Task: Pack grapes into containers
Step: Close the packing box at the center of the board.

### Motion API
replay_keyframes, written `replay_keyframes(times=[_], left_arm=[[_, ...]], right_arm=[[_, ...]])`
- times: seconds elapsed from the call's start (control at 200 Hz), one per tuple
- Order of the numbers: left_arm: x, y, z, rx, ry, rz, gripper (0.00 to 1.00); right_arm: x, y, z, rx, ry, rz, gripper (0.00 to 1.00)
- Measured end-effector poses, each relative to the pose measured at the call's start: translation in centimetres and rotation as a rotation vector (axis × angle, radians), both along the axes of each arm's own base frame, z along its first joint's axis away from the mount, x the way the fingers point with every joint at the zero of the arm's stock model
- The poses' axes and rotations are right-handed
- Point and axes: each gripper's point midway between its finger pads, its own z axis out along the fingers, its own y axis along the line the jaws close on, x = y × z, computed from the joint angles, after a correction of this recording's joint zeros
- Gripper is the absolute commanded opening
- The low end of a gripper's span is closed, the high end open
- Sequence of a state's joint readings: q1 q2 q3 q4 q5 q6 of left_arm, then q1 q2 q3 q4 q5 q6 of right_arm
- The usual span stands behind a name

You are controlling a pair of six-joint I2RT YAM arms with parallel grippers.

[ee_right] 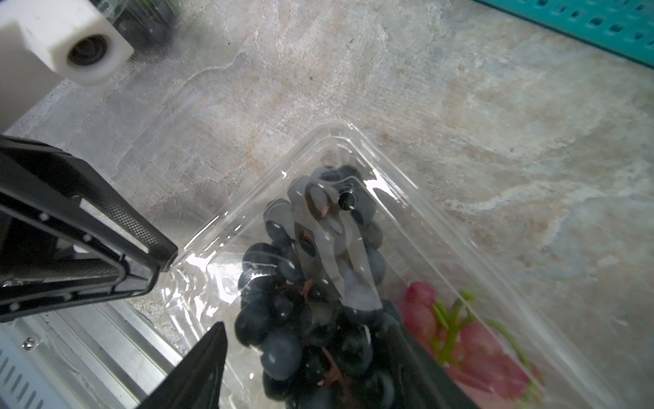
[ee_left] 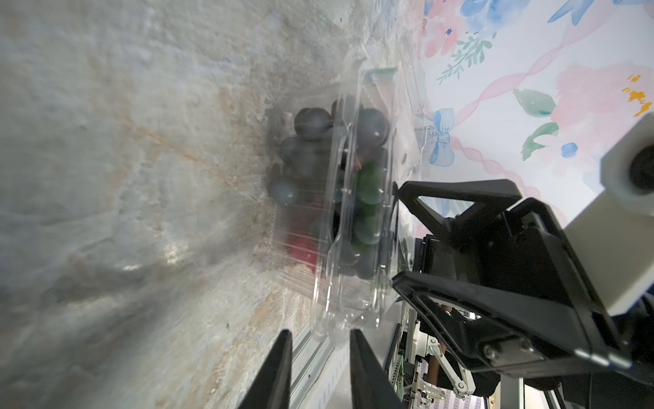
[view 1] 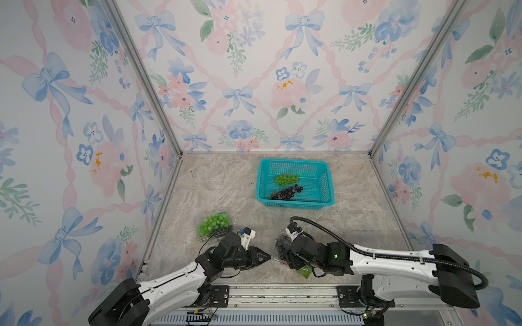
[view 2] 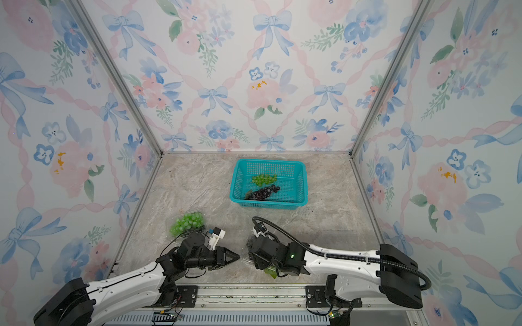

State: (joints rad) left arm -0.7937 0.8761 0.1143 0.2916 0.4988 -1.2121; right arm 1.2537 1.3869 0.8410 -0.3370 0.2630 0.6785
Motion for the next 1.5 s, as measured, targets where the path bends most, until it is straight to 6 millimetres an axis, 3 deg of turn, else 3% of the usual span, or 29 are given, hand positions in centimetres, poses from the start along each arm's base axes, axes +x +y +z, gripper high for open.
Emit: replay_keyframes(times=[0.52, 0.865, 1.245, 1.35, 1.5], left_arm=[[-0.1, -0.9, -0.7, 0.006, 0.018, -0.013, 0.28], [0.2, -1.4, -0.6, -0.016, 0.031, -0.005, 0.13], [0.4, -1.8, -0.6, -0.025, 0.025, -0.005, 0.06], [0.5, -1.8, -0.5, -0.028, 0.018, 0.0, 0.13], [1.0, -1.7, 0.5, -0.053, 0.001, 0.035, 0.41]], right_arm=[[0.0, 0.0, -0.1, 0.004, 0.001, -0.002, 0.7], [0.0, 0.1, 0.0, 0.006, 0.0, -0.002, 0.7], [0.1, 0.1, 0.0, 0.01, -0.001, -0.003, 0.7], [0.0, 0.0, 0.3, 0.017, 0.0, -0.003, 0.72], [-0.5, -1.5, 2.1, 0.042, 0.024, -0.008, 0.81]])
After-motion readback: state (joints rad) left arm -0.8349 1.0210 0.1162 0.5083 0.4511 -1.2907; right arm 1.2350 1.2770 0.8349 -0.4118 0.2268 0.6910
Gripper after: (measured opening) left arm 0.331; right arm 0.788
